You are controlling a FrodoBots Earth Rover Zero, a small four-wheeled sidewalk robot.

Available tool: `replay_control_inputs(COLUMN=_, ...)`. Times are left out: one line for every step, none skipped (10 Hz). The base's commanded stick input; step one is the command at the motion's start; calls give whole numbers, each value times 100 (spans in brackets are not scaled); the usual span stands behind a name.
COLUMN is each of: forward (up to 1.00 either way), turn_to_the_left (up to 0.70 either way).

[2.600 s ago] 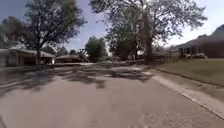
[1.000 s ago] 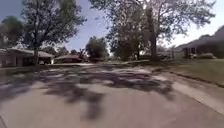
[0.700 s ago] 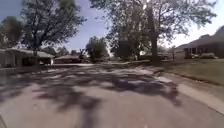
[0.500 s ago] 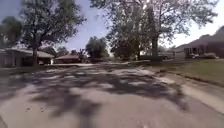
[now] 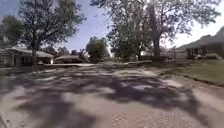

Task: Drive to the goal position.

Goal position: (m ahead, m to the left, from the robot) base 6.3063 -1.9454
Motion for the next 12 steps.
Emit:
replay_control_inputs(forward=70, turn_to_the_left=0)
replay_control_inputs(forward=70, turn_to_the_left=0)
replay_control_inputs(forward=70, turn_to_the_left=0)
replay_control_inputs(forward=70, turn_to_the_left=0)
replay_control_inputs(forward=70, turn_to_the_left=0)
replay_control_inputs(forward=70, turn_to_the_left=0)
replay_control_inputs(forward=70, turn_to_the_left=0)
replay_control_inputs(forward=70, turn_to_the_left=0)
replay_control_inputs(forward=70, turn_to_the_left=0)
replay_control_inputs(forward=70, turn_to_the_left=0)
replay_control_inputs(forward=70, turn_to_the_left=0)
replay_control_inputs(forward=70, turn_to_the_left=0)
